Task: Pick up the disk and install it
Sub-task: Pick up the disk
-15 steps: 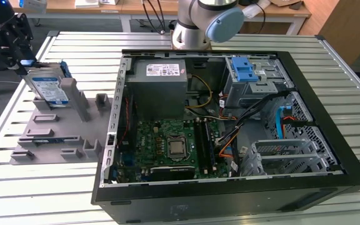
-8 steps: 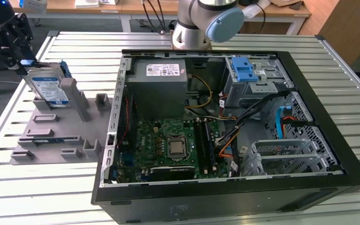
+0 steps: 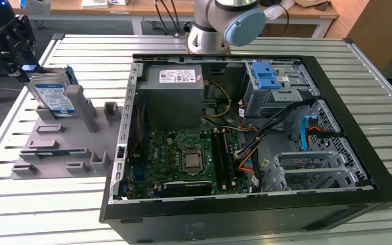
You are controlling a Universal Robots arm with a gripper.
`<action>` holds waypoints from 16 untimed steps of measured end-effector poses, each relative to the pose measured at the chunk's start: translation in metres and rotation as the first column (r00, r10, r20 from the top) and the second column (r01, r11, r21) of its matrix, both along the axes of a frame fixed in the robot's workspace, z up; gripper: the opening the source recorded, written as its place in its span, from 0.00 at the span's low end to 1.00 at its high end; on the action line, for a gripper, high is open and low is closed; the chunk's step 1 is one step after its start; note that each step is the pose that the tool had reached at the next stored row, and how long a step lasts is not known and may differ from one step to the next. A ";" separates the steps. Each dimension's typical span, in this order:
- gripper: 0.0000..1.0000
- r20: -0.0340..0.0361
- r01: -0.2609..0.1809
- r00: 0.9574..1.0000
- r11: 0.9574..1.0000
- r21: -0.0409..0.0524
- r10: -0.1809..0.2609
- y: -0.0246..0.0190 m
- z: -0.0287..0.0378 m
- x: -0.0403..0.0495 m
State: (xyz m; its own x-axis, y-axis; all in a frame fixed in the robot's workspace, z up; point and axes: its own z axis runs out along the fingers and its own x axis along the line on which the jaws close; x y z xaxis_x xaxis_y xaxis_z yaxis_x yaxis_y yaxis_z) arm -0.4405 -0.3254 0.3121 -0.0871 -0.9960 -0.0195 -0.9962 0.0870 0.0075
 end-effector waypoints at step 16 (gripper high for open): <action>0.55 0.000 -0.050 0.999 0.999 0.000 0.050 0.0002 -0.0020 -0.0004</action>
